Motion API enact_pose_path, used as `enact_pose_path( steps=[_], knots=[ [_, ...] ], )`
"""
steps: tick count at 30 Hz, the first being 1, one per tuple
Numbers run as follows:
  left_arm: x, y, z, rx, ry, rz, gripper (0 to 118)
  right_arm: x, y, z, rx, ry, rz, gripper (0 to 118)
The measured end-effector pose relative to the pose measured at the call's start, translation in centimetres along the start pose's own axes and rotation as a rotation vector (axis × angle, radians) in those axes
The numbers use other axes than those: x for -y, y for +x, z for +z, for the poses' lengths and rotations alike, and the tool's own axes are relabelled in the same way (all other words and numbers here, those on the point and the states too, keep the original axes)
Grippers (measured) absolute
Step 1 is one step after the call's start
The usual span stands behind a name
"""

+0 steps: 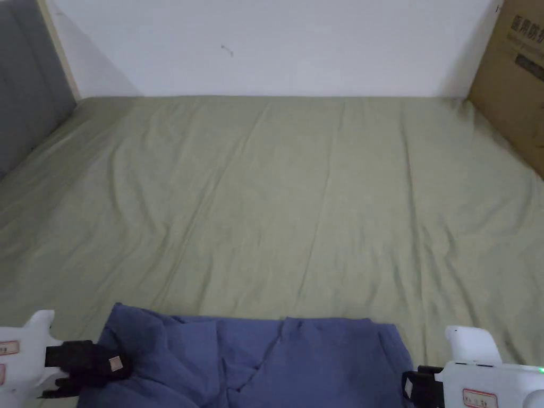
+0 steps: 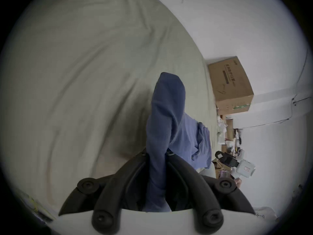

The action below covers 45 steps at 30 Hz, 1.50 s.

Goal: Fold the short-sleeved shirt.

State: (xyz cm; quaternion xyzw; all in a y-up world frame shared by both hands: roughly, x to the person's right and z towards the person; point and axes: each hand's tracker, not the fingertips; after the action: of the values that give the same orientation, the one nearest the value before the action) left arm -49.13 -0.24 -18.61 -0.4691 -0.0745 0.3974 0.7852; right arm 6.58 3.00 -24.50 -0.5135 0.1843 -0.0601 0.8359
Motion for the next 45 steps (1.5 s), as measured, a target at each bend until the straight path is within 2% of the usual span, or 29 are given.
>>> enact_pose_path(
  steps=[5, 6, 7, 10, 11, 12, 14, 16, 19, 21, 24, 26, 29, 32, 34, 35, 36, 37, 38, 41, 42, 43, 45],
  knots=[
    [0.1, -0.2, -0.1, -0.052, 0.016, -0.026, 10, 0.3, 0.2, 0.0, -0.006, -0.006, -0.005, 0],
    [0.4, -0.4, 0.1, -0.1, 0.004, 0.036, 10, 0.3, 0.3, 0.1, -0.008, -0.004, -0.006, 0],
    [1.4, 3.0, 1.1, -0.083, 0.009, 0.031, 10, 0.3, 0.4, 0.2, -0.01, -0.001, -0.007, 0],
    [1.3, 4.8, 1.2, -0.109, 0.048, -0.063, 10, 0.3, 1.1, 0.9, -0.009, 0.012, -0.014, 0],
    [1.2, 10.0, 1.4, -0.107, 0.053, -0.099, 10, 0.3, 1.4, 1.1, -0.009, 0.02, -0.016, 0],
    [1.1, 12.1, 1.1, -0.107, 0.047, -0.117, 10, 0.3, 1.8, 1.4, -0.007, 0.028, -0.022, 0],
    [1.5, 14.3, -0.3, -0.089, 0.035, -0.127, 10, 0.4, 2.7, 1.8, -0.005, 0.04, -0.039, 0],
    [2.9, 19.5, -2.7, -0.077, -0.024, -0.196, 10, 0.6, 3.7, 2.2, -0.005, 0.054, -0.066, 0],
    [4.1, 23.3, -7.0, -0.068, -0.074, -0.3, 10, 1.0, 5.4, 2.8, 0.003, 0.063, -0.098, 0],
    [5.0, 25.0, -10.2, -0.065, -0.15, -0.309, 10, 1.2, 6.4, 3.2, 0.008, 0.068, -0.11, 0],
    [5.9, 26.4, -14.8, -0.072, -0.22, -0.341, 10, 1.5, 7.7, 3.5, 0.017, 0.075, -0.132, 0],
    [6.7, 27.3, -17.5, -0.094, -0.243, -0.283, 10, 1.8, 8.5, 3.6, 0.019, 0.081, -0.169, 0],
    [7.7, 28.2, -19.4, -0.094, -0.28, -0.31, 11, 2.0, 9.3, 3.4, 0.013, 0.082, -0.199, 0],
    [8.1, 29.0, -20.2, -0.091, -0.296, -0.323, 18, 2.1, 9.5, 2.8, 0.023, 0.065, -0.194, 0],
    [8.1, 29.4, -20.5, 0.001, -0.327, -0.305, 35, 2.2, 9.5, 2.6, 0.02, 0.06, -0.197, 0],
    [7.9, 29.6, -20.4, 0.035, -0.345, -0.291, 51, 2.2, 9.5, 2.6, 0.008, 0.061, -0.204, 0],
    [7.9, 29.8, -20.4, 0.075, -0.371, -0.279, 83, 2.2, 9.4, 2.5, 0.0, 0.061, -0.208, 0],
    [7.9, 29.9, -20.2, 0.097, -0.377, -0.274, 100, 2.1, 9.3, 2.5, -0.002, 0.061, -0.208, 0],
    [7.9, 30.0, -19.8, 0.117, -0.374, -0.272, 106, 2.1, 9.1, 2.4, -0.002, 0.059, -0.203, 0],
    [7.0, 29.4, -17.6, 0.102, -0.296, -0.305, 102, 1.9, 8.8, 2.4, 0.003, 0.056, -0.182, 0],
    [6.5, 29.0, -16.6, 0.079, -0.249, -0.306, 88, 1.9, 8.8, 2.5, 0.0, 0.057, -0.18, 0],
    [6.1, 28.3, -15.7, 0.055, -0.205, -0.313, 64, 1.9, 8.8, 2.5, -0.003, 0.059, -0.179, 0],
    [5.8, 27.2, -14.8, -0.024, -0.12, -0.323, 5, 1.8, 8.8, 2.6, -0.003, 0.064, -0.18, 0]
  ],
)
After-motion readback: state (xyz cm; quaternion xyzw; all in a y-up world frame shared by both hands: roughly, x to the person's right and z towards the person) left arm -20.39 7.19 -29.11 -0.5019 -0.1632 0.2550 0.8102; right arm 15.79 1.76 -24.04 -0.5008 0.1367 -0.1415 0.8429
